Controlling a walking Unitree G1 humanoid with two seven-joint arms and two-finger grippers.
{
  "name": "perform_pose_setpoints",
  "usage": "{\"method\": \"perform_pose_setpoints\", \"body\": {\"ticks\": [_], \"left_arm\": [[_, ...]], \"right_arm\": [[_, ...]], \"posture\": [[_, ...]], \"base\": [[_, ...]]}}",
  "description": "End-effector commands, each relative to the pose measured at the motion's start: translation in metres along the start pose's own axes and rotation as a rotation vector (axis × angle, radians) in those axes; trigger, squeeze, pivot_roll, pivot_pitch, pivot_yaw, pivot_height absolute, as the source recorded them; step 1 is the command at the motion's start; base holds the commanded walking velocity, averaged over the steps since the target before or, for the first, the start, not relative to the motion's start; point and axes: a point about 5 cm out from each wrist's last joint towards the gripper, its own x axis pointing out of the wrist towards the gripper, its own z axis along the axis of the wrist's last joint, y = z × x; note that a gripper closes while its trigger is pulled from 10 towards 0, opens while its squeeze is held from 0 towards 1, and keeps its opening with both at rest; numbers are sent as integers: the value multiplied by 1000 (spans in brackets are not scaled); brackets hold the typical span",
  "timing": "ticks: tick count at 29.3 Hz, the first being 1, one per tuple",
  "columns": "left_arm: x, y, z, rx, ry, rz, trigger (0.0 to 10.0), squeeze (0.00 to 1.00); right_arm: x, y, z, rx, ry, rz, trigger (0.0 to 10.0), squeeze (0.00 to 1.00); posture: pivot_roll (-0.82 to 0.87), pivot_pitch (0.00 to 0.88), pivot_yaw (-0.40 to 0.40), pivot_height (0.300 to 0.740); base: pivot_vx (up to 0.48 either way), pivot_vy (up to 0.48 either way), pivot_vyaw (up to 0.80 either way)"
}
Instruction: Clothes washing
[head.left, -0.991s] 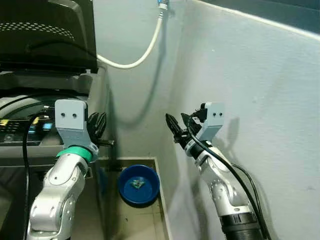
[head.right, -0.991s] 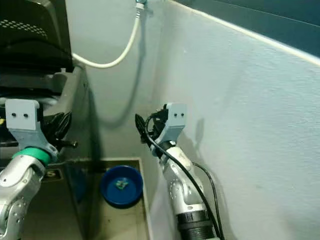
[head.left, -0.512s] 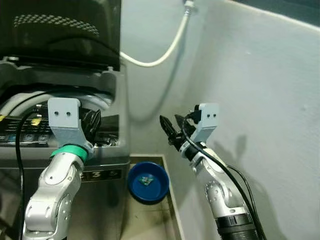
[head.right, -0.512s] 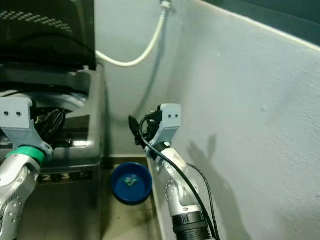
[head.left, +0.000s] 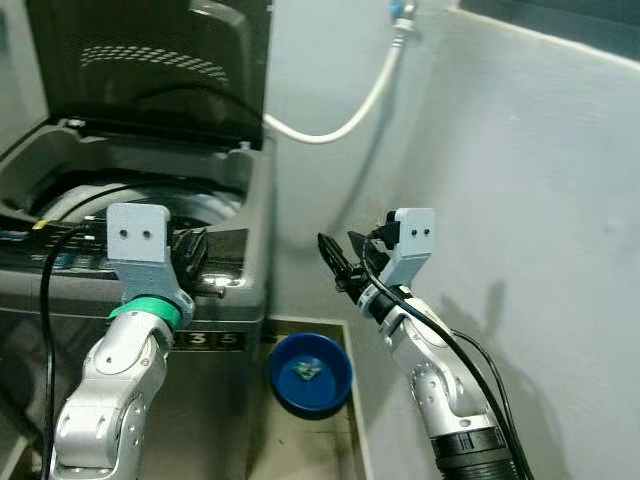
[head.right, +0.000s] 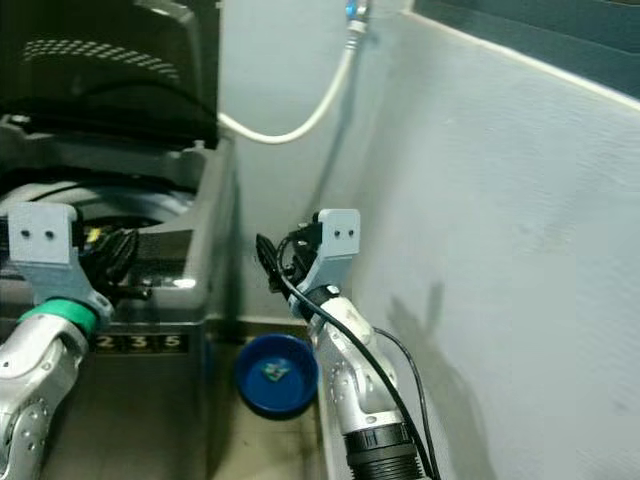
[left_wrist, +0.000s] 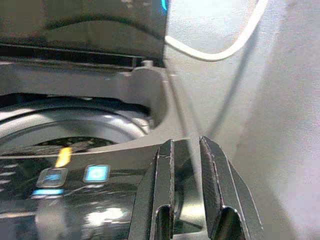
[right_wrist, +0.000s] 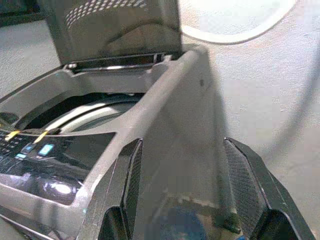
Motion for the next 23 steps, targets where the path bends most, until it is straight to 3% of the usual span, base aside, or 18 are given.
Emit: {"method": "perform_pose_setpoints", "body": {"ticks": [1, 6, 23], "left_arm": [[0, -1, -2, 19, 8, -1, 10000, 0], [-2, 1, -7, 35, 29, 16, 10000, 0], [0, -2, -12, 46, 44, -7, 10000, 0]], "right_arm": [[-2, -1, 0, 10, 1, -9, 10000, 0], [-3, -2, 0, -63, 10, -9, 10000, 0], [-4, 1, -2, -107, 19, 15, 10000, 0]], "posture": [[72, 20, -78, 740], [70, 22, -86, 740], [54, 8, -80, 740]], "base": [[0, 0, 0], [0, 0, 0], [0, 0, 800]]}}
